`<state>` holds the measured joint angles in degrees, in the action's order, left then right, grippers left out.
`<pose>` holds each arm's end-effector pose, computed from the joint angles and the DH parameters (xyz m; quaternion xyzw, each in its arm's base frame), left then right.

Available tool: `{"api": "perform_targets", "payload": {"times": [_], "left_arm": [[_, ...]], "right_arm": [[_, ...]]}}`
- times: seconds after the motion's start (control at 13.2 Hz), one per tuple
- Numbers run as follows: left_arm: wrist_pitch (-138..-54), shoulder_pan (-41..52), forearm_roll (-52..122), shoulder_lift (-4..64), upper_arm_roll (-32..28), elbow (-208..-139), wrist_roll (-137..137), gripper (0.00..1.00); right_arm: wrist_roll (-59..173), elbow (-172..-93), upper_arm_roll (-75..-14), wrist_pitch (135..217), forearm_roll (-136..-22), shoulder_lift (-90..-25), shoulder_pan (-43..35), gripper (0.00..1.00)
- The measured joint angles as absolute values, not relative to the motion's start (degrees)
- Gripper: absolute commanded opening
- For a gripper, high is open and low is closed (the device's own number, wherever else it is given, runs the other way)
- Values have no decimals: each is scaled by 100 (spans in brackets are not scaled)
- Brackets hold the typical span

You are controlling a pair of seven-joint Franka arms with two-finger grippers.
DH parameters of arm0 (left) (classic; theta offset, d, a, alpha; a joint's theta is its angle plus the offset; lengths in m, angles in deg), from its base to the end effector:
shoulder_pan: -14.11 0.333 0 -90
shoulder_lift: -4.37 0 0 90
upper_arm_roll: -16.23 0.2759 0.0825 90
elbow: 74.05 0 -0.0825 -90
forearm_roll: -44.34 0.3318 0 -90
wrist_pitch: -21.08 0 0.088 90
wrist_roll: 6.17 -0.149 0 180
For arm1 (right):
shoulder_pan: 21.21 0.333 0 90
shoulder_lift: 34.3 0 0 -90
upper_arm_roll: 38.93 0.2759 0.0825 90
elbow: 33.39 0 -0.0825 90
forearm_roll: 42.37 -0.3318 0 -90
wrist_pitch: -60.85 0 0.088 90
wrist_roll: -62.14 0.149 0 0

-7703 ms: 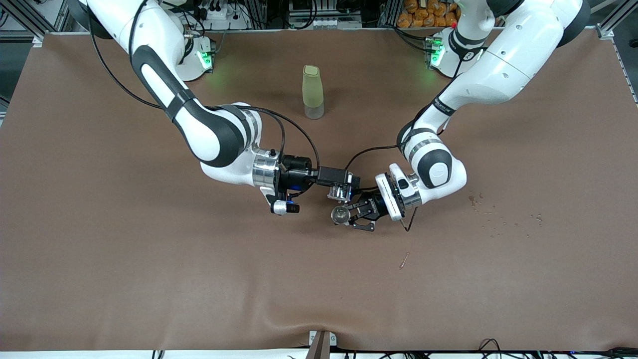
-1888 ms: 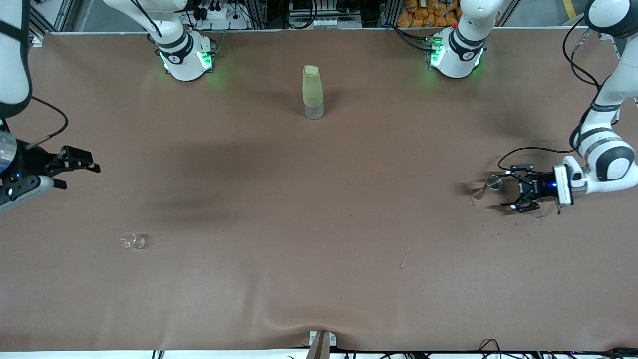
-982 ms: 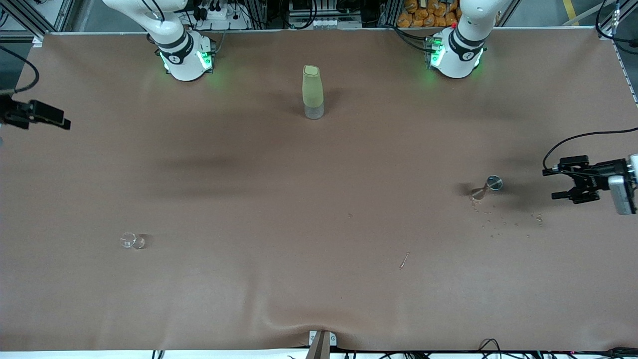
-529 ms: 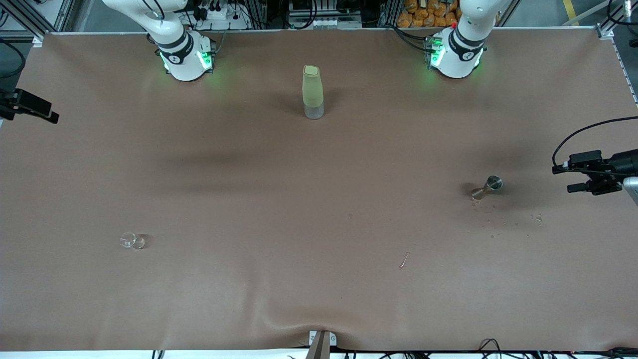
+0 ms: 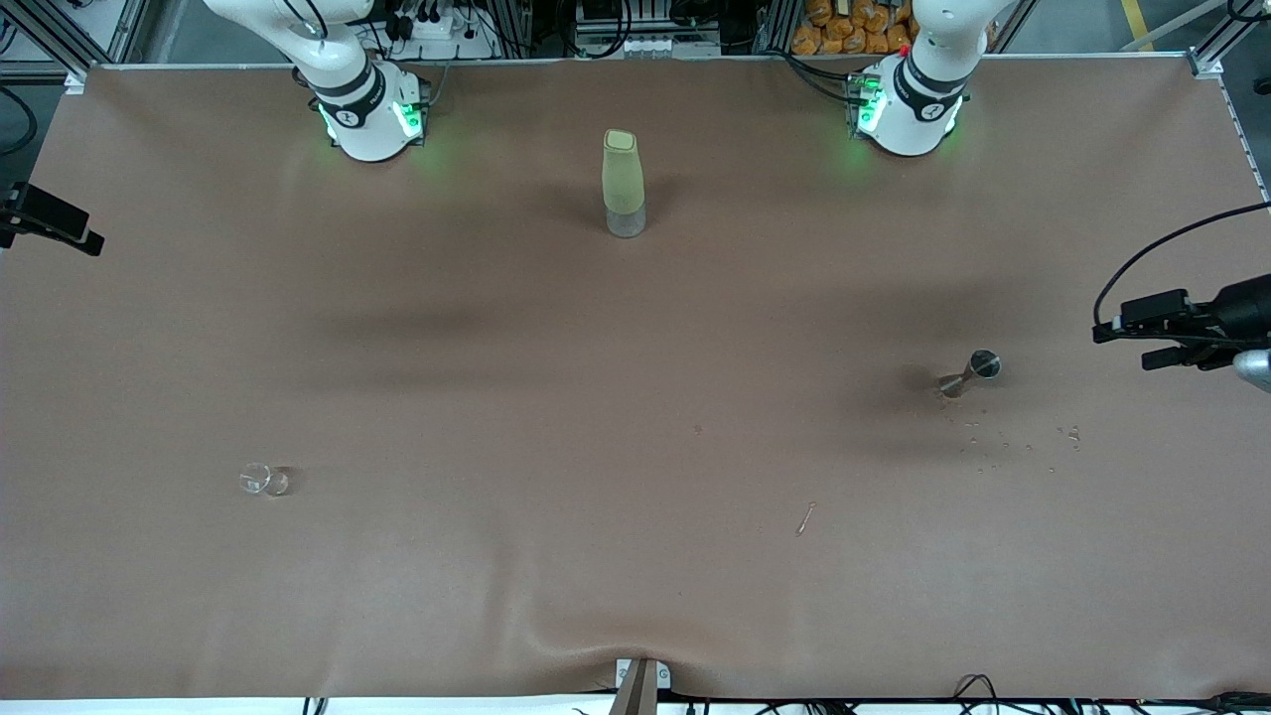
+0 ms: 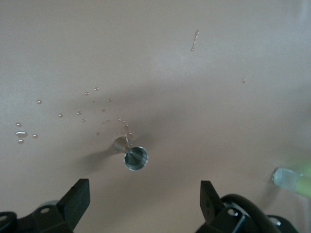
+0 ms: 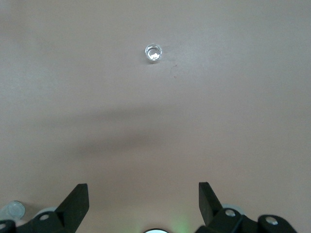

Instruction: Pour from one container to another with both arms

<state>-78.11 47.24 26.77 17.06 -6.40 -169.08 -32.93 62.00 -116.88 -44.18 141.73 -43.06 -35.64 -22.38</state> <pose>0.5440 0.0721 0.4193 0.9740 -0.1030 -0.0015 0.2018 0.4867 -0.0523 0.5643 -0.9979 0.0540 0.0341 0.0069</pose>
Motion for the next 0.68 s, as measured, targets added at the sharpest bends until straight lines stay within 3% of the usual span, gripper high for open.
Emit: {"api": "perform_targets", "payload": {"times": [0.3,0.68], "left_arm": [[-7817,3807,3013,1432,-222,-16715,-2099,100],[-7816,2478,3084,1085,910,-16635,-1051,100]], "right_arm": [[6207,-11688,-4420,14200,-4353,-3566,-2240,100],[6207,-11688,-4420,14272,-4353,-3566,-2240,100]]}}
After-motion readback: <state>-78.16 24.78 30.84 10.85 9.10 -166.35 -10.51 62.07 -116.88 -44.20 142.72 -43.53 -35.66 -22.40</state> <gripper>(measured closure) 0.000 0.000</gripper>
